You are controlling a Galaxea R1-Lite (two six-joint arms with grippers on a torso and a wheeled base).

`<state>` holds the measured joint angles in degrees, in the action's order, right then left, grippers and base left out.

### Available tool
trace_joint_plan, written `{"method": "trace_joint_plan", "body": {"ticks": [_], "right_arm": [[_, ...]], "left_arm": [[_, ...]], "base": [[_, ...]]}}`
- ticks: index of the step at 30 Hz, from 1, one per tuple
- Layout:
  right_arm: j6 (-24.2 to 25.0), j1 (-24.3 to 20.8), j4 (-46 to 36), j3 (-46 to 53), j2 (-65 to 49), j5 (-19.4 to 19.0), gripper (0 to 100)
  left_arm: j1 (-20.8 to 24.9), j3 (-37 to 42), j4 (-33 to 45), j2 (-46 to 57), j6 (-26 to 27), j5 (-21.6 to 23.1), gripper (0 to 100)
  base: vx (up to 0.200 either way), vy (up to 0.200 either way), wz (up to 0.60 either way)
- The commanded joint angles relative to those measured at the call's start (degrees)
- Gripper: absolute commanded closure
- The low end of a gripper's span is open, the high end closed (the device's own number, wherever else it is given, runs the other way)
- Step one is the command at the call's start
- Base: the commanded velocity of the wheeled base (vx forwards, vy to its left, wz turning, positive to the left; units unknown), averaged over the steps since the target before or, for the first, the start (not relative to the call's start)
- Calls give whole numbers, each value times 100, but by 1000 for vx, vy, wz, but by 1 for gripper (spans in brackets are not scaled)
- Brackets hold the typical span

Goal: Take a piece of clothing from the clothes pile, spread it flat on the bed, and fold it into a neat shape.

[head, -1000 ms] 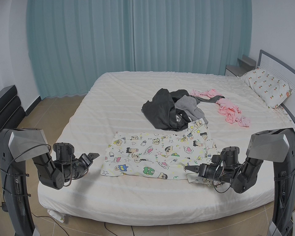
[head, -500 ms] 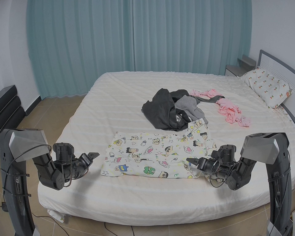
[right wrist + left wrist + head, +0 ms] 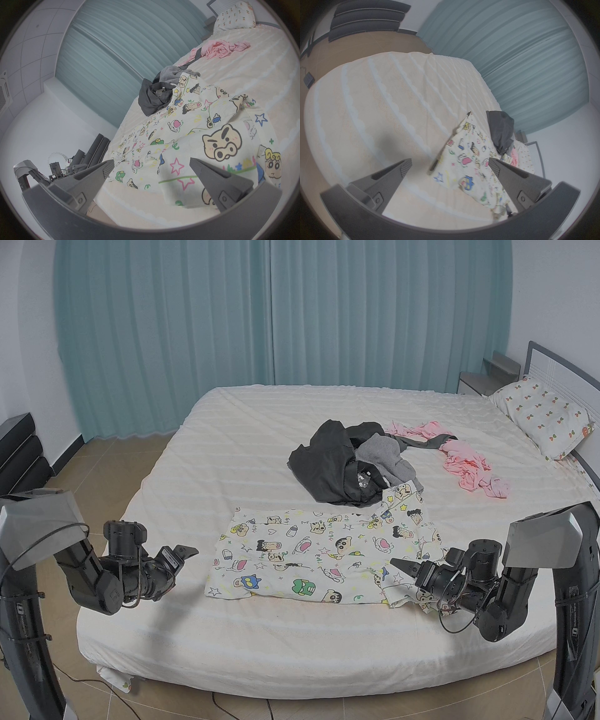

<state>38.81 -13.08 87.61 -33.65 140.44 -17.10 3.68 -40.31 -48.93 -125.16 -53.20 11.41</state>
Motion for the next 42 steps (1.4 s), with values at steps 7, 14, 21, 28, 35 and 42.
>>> {"method": "trace_joint_plan", "body": {"ticks": [7, 14, 21, 28, 35, 42], "right_arm": [[311, 25, 195, 350, -297, -56, 0], [293, 25, 195, 368, -306, -56, 0], [267, 7, 195, 368, -297, -56, 0], [267, 7, 195, 394, -289, -56, 0], [249, -10, 195, 411, -280, -56, 0], [249, -19, 195, 411, -271, -47, 0]], "left_arm": [[625, 15, 692, 1222, -217, 19, 0], [678, 6, 648, 537, 1207, 37, 0], [669, -389, 648, -290, 2147, -16, 0], [528, -442, 675, -641, 3008, 107, 0], [396, -521, 648, -1063, 3738, 221, 0], [414, -618, 631, -1204, 3747, 652, 0]], "base": [[200, 0, 0], [171, 0, 0], [0, 0, 0], [0, 0, 0], [0, 0, 0], [0, 0, 0]]}}
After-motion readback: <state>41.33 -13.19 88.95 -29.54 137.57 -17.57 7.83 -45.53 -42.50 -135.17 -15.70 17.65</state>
